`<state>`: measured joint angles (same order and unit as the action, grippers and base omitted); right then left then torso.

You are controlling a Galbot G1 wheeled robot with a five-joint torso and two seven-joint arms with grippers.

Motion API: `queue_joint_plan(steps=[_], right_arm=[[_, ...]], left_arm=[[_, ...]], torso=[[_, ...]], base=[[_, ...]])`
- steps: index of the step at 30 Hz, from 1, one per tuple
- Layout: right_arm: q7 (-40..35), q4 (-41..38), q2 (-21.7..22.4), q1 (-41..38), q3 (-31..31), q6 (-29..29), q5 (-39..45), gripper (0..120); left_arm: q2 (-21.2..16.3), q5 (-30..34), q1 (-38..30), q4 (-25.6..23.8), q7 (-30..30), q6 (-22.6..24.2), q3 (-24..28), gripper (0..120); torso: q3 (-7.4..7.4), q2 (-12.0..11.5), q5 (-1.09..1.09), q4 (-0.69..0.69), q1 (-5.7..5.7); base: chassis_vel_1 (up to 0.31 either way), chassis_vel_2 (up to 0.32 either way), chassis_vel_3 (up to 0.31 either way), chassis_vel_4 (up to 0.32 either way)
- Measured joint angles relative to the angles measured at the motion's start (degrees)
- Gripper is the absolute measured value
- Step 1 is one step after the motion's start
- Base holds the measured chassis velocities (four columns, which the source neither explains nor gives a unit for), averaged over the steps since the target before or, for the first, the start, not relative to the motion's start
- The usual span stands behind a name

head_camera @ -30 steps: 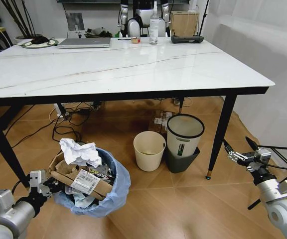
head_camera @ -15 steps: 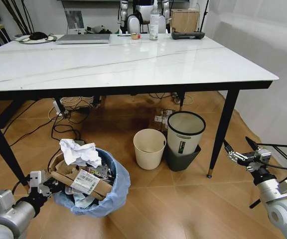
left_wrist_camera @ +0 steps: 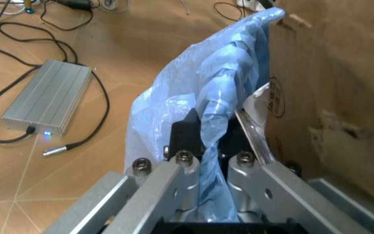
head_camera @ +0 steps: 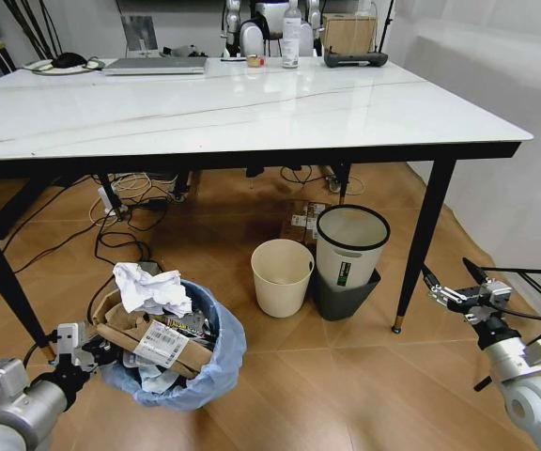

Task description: Pick up the trash bin and place the trash from the table into it.

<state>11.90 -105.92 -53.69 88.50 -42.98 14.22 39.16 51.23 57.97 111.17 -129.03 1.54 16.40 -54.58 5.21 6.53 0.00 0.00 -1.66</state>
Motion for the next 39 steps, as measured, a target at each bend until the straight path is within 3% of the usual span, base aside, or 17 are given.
queue_joint_plan(steps=[18,39], right_arm=[[0.0,0.0,0.0,0.0,0.0,0.0,0.0,100],[0.0,0.0,0.0,0.0,0.0,0.0,0.0,100]], left_arm=[[0.2,-0.5,0.1,-0.1,-0.2,-0.5,0.1,0],[0.5,-0.9,0.1,0.1,-0.4,-1.1,0.5,0]], torso=[[-3.53,-4.0,0.00,0.00,0.45],[-3.96,-4.5,0.00,0.00,0.55]], base=[[0.000,0.000,0.000,0.000],[0.000,0.000,0.000,0.000]])
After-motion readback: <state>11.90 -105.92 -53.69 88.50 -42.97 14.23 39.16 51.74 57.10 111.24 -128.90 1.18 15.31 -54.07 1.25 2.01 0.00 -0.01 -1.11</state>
